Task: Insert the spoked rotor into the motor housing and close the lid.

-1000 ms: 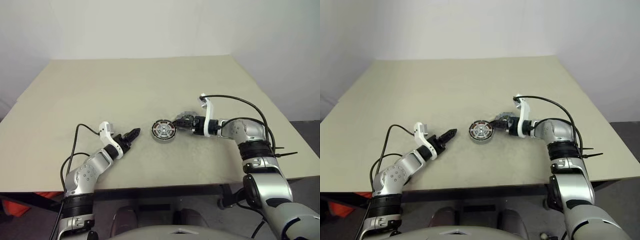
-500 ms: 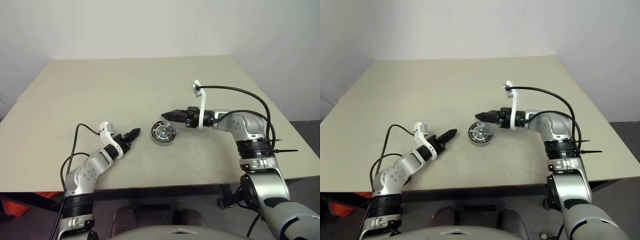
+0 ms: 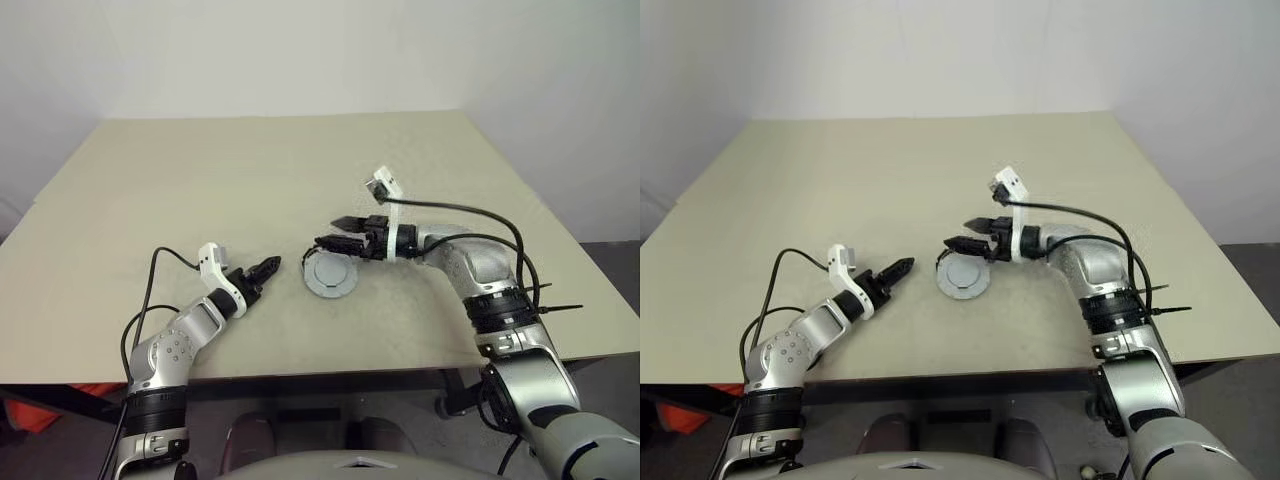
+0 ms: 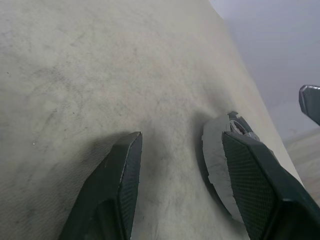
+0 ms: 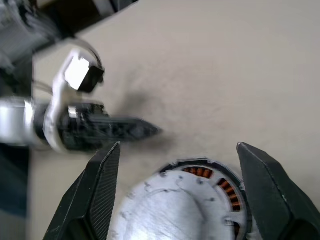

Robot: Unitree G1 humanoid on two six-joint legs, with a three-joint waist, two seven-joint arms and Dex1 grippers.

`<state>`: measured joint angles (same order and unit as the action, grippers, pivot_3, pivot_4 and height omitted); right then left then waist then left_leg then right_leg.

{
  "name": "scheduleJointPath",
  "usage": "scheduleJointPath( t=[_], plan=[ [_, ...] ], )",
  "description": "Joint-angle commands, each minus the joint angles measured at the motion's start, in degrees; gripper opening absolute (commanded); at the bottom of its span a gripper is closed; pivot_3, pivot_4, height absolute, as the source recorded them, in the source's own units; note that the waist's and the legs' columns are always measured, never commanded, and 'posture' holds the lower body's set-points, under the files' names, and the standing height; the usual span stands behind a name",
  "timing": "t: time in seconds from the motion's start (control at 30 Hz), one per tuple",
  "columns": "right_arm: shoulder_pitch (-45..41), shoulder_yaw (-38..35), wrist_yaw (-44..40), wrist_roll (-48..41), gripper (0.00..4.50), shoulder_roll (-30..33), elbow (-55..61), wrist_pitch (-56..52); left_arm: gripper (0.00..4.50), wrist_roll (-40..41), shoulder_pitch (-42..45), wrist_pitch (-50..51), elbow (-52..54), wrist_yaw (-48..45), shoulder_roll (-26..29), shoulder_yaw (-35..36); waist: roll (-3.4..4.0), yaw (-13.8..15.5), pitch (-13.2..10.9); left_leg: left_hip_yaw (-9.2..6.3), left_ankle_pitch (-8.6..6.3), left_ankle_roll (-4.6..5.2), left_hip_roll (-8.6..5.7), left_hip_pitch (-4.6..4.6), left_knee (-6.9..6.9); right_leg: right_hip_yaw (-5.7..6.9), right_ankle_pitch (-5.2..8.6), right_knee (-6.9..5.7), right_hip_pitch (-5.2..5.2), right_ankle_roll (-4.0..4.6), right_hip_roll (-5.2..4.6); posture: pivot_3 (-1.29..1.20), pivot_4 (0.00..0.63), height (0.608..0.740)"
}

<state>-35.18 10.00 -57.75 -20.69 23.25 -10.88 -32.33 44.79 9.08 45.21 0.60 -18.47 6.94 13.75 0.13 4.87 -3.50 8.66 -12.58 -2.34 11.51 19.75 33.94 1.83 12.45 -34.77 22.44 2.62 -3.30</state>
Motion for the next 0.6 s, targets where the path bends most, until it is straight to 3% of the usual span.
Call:
scheduleJointPath(
  t=[0.03, 0.27, 0.6],
  plan=[
    [1.4, 3.4, -7.7, 2.0, 4.17, 2.6, 2.9, 8.1, 2.73, -2.7, -0.5, -2.4, 2.6, -2.1, 2.4, -1.6, -0.01, -0.2, 0.0, 0.0, -0.01, 0.01, 0.01, 0.0, 0.0, 0.0, 0.0, 0.0, 0.01, 0.0, 0.01, 0.0, 0.0, 0.74],
    [1.4, 6.3, -7.7, 7.1, 4.17, -0.1, -3.8, 15.6, 2.73, -9.3, 0.4, -7.8, 8.5, -9.5, 9.4, -9.1, -0.02, -0.7, 0.0, -0.01, 0.01, 0.01, 0.05, 0.26, 0.02, 0.01, -0.15, -0.1, 0.39, 0.26, 0.04, 0.0, 0.0, 0.74],
    [1.0, 5.7, -7.5, 9.7, 4.17, -2.6, -8.4, 19.4, 2.73, -11.9, -0.7, -11.7, 11.3, -11.3, 10.1, -10.3, -0.02, -0.9, 0.0, 0.0, -0.01, 0.04, 0.05, 0.29, 0.07, 0.01, -0.17, -0.12, 0.5, 0.29, 0.03, 0.0, 0.0, 0.74]
  ],
)
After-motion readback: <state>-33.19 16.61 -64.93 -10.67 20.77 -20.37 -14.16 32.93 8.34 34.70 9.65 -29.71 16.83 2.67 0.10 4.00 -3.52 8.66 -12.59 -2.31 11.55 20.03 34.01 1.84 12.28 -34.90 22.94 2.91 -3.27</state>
